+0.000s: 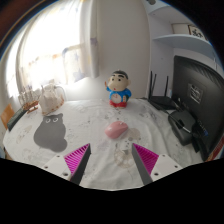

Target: Arrange mouse

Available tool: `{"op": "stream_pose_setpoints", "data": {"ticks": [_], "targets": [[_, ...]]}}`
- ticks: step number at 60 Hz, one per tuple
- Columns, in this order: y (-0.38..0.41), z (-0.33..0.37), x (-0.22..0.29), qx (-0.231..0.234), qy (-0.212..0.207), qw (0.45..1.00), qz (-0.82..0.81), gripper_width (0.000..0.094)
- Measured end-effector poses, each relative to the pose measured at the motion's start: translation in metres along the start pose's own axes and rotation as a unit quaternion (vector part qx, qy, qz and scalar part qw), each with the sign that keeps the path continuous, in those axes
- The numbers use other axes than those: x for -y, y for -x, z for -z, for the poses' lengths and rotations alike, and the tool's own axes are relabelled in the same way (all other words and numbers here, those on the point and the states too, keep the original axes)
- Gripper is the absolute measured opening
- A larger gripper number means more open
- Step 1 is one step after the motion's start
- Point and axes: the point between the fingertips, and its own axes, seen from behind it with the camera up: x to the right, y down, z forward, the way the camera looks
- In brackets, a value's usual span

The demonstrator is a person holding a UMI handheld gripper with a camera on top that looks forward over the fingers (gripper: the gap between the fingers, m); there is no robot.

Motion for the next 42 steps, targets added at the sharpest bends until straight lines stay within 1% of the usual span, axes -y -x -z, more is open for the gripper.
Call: {"op": "stream_pose_setpoints", "data": {"ticks": [5,21,34,42], "targets": [[0.004,-0.025,-0.002,-0.003,-0.01,1.0,0.006,0.0856],[0.005,-0.112,-0.001,-0.019,-0.019,1.0,-0.004,0.0858],[0.002,-0.173,-0.001,-0.028,-0.004,1.0,-0.01,0.0859],[-0.003,-0.197,0.013,-0.037,-0.005,0.999,-0.013,0.0861]]}}
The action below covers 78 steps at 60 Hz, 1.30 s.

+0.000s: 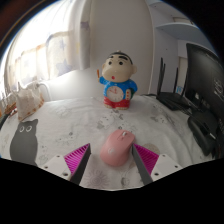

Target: Arrange mouse

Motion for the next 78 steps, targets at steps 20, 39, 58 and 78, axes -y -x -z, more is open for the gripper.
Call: {"op": "stream_pose_setpoints", "data": {"ticks": [20,39,58,78], "targets": [[0.004,-0.036,0.018,0.008,0.005,1.0,0.008,0.082],[0.005,-0.03,0.042,-0.001,0.001,0.999,0.039,0.0398],[0.17,0.062,0.125,0.088,-0.031,0.996,0.017,0.0388],[0.333,0.039,-0.001,0.109,0.039,0.992,0.054,0.0398]]}}
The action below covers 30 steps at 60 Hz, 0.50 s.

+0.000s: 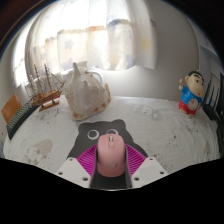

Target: Arrange mouse

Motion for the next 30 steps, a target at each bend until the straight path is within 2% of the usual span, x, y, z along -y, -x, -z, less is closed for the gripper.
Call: {"op": "stream_pose_setpoints", "data": {"ticks": [4,7,9,11,14,15,17,30], "targets": [[0.004,-0.006,-0.02,-0.01,0.02,1.0,-0.003,0.0431],[0.005,-0.005,-0.016,-0.02,0.004,1.0,0.007,0.0484],[0.004,-0.006,-0.02,-0.025,0.013,1.0,0.012,0.0528],[0.006,-0.002,-0.021,-0.026,0.024,0.999,0.014,0.0616],[0.007,0.007,-0.019,-0.024,0.039,0.999,0.011,0.0838],[0.008,0.012,-0.017,-0.022,0.043,0.999,0.006,0.0869],[0.008,0.023,-0.013,-0.023,0.048,0.999,-0.004,0.0847],[0.0,0.179,0.021,-0.019,0.084,0.996,-0.018,0.085]]}}
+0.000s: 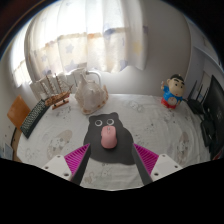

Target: Arrange mouse

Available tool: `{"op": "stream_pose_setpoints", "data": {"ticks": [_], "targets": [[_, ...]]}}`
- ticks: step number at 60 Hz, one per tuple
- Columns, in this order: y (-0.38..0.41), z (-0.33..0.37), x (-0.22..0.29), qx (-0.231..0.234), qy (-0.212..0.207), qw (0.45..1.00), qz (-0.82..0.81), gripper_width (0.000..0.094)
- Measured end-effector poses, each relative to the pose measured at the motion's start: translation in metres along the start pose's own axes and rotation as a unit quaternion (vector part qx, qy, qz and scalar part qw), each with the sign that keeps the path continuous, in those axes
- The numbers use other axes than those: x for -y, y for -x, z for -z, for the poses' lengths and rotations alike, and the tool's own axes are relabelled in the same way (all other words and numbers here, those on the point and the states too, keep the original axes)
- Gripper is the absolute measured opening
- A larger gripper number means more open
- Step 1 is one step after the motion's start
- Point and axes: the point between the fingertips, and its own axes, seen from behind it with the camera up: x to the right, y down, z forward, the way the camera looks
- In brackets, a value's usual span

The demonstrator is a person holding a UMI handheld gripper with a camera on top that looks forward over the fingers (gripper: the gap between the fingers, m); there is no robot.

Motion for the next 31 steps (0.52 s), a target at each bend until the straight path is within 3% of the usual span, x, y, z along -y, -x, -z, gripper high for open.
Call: {"op": "stream_pose_setpoints", "data": {"ticks": [13,31], "targets": [[-0.015,0.082,-0.012,-0.029,0.006,1.0,-0.002,0.0849],[-0.02,0.084,-0.024,-0.041,0.015,0.999,-0.003,0.0856]]}}
